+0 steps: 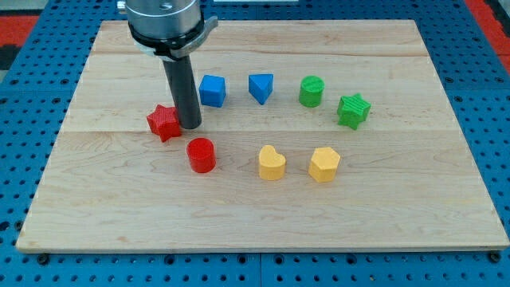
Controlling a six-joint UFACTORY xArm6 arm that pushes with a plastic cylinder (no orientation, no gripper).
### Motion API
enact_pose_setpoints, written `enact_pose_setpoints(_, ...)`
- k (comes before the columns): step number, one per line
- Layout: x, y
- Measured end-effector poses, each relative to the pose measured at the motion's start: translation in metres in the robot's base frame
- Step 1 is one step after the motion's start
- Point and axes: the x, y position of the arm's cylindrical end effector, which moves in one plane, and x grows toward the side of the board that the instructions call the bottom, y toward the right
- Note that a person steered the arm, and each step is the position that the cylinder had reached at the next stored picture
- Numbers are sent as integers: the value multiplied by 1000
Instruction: Move your arm to the center of board
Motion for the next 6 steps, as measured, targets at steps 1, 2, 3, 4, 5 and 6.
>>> enact_pose_setpoints(1, 0, 15)
enact_pose_setpoints(2, -1, 22)
enact_pose_setpoints(3, -1, 22)
enact_pose_setpoints(4, 21, 39)
enact_pose_setpoints(5, 18, 83)
enact_pose_setpoints(6, 13, 120)
